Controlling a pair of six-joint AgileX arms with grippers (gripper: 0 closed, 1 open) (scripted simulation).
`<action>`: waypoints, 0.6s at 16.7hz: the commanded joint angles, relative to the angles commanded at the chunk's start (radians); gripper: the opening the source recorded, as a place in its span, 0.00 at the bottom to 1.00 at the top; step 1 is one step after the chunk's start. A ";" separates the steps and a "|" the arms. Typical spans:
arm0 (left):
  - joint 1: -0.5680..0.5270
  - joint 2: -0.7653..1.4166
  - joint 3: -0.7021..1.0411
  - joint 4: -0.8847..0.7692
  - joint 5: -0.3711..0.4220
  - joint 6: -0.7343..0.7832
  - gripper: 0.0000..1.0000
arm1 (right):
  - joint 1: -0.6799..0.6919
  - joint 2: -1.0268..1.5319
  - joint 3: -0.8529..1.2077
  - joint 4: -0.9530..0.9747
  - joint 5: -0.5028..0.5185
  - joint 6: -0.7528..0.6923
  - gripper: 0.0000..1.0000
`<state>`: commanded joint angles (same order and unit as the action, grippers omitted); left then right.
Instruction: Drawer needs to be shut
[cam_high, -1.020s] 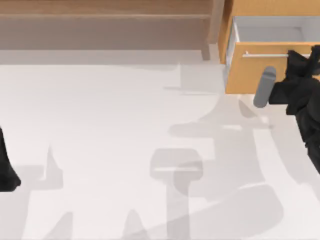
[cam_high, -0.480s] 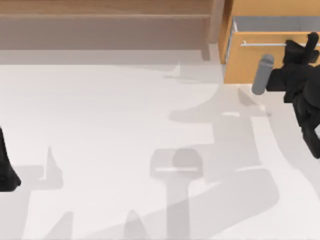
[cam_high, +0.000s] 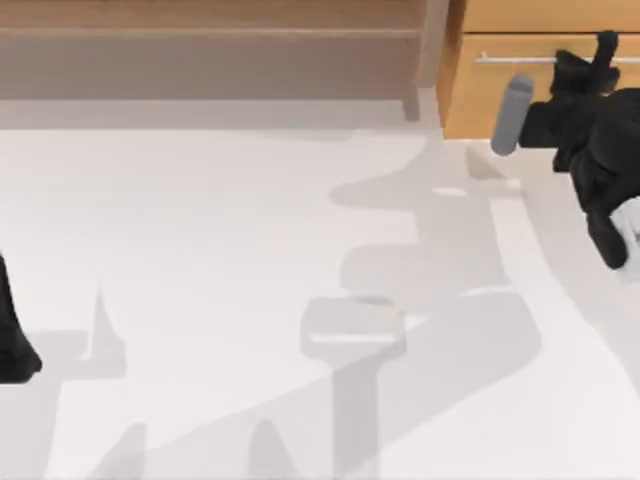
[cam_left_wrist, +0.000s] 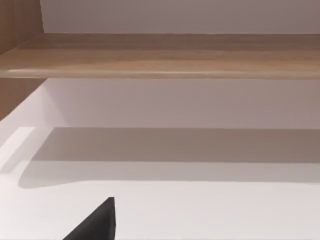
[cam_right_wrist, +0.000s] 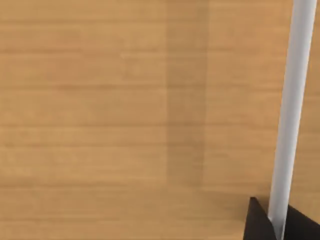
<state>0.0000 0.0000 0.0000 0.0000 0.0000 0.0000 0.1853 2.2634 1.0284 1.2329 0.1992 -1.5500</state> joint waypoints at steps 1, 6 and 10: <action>0.000 0.000 0.000 0.000 0.000 0.000 1.00 | -0.006 0.015 0.032 -0.019 -0.001 0.000 0.00; 0.000 0.000 0.000 0.000 0.000 0.000 1.00 | -0.016 0.038 0.076 -0.048 -0.003 -0.001 0.00; 0.000 0.000 0.000 0.000 0.000 0.000 1.00 | -0.016 0.038 0.076 -0.048 -0.003 -0.001 0.23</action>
<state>0.0000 0.0000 0.0000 0.0000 0.0000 0.0000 0.1692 2.3011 1.1041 1.1850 0.1958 -1.5513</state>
